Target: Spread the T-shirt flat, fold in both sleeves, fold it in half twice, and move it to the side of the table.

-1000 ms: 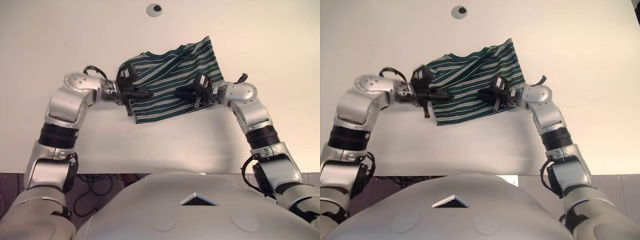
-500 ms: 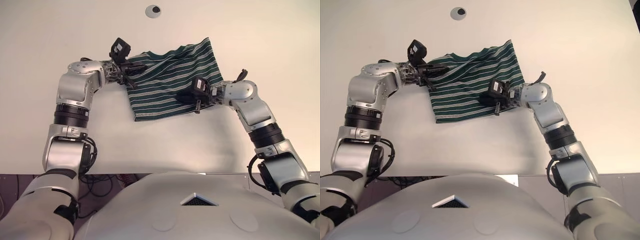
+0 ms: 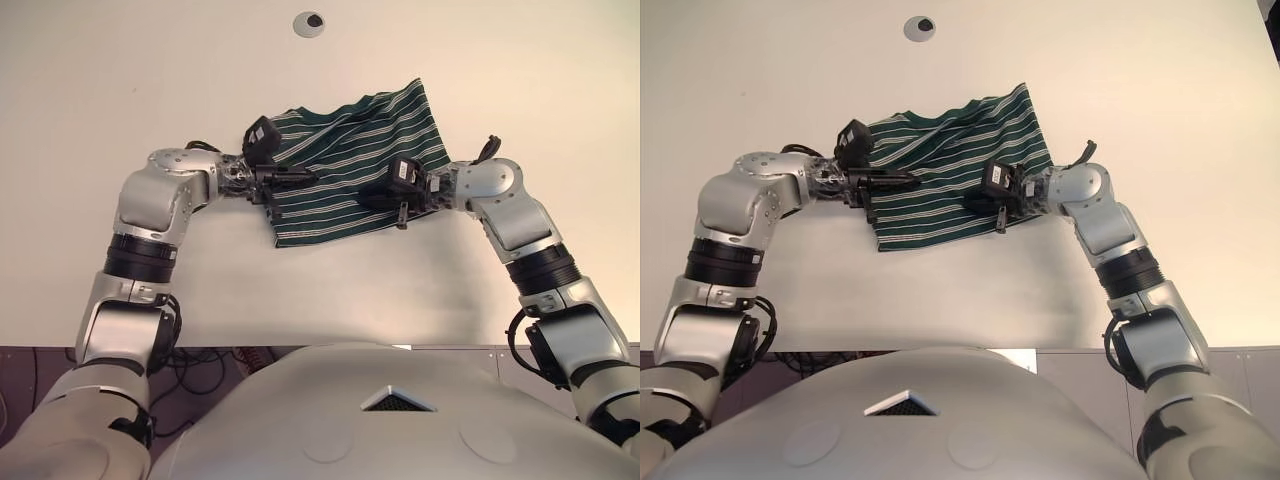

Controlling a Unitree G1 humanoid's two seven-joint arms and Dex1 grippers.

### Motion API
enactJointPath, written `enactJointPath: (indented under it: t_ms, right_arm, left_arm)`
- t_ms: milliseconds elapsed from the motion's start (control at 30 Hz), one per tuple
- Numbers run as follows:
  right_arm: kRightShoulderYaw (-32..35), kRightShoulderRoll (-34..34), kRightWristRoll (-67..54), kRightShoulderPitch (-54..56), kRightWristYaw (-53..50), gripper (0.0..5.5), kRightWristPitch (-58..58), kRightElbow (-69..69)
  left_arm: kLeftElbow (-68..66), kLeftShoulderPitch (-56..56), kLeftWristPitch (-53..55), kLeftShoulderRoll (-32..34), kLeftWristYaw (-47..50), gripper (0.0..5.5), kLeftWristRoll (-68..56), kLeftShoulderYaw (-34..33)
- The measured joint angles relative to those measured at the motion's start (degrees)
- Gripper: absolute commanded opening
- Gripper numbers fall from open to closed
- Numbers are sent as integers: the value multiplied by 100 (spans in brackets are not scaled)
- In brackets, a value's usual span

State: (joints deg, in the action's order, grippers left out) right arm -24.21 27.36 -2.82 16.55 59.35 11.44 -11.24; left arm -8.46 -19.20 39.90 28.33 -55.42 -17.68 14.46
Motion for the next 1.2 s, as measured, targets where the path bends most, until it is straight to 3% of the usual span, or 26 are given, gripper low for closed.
enactJointPath:
  t_ms: [100,200,367,500,667,800,900,1033,1200]
  right_arm:
    - [-37,46,-13,-44,49,73,63,121]
    - [-66,70,-35,-54,158,25,131,168]
    - [-124,227,-118,-58,302,2,156,259]
    - [-130,246,-127,-59,259,2,132,253]
    - [335,4,-853,-87,156,2,1195,412]
    - [1238,-285,-1584,502,-284,2,2399,322]
    - [1627,-661,-1500,1516,-979,2,2407,-775]
    - [1488,-863,-795,2181,-1473,2,1616,-2622]
    - [1156,-1026,-546,2362,-785,2,1342,-3044]
  left_arm:
    - [-870,-385,-330,-368,704,1,272,-158]
    - [-1774,-806,-648,-567,1182,0,324,-455]
    - [-3435,-1524,-1510,-609,2398,0,415,-1455]
    - [-3611,-1706,-1904,-621,2329,0,425,-1626]
    - [-1009,-515,-1248,-387,561,0,-52,-875]
    - [851,621,-479,411,-351,0,-366,-338]
    - [1445,879,-262,572,-425,0,-359,-58]
    - [1438,945,-290,441,27,0,172,473]
    - [1346,796,-273,225,252,0,212,462]
